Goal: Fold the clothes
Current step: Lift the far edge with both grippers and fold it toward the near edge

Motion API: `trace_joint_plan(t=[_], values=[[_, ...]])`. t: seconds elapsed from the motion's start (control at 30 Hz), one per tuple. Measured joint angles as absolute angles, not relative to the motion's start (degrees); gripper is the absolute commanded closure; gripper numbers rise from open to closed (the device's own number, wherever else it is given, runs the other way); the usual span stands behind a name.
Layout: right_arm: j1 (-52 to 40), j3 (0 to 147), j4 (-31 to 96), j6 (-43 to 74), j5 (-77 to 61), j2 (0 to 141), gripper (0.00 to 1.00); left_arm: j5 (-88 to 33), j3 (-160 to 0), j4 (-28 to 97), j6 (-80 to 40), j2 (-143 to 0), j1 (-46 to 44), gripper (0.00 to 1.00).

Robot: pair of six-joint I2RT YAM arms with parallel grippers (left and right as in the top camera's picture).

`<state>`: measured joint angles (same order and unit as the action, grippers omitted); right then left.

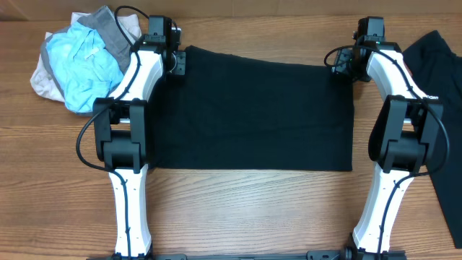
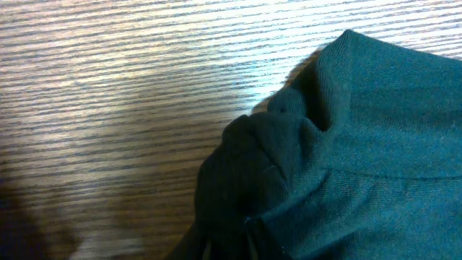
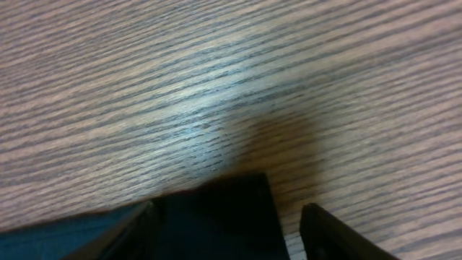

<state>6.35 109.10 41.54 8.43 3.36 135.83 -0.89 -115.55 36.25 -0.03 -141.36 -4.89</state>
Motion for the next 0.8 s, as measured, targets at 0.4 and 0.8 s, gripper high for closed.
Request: trace_joint_plan(t=[0.4, 0.8], values=[[6.33, 109.6, 41.12, 9.89, 3.22, 137.38, 0.55, -0.89, -115.55, 36.01, -0.03, -141.36, -4.89, 0.89], [6.28, 109.78, 42.09, 12.43, 5.56, 137.49, 0.96, -0.91, -115.55, 34.2, -1.65, -141.36, -4.89, 0.96]])
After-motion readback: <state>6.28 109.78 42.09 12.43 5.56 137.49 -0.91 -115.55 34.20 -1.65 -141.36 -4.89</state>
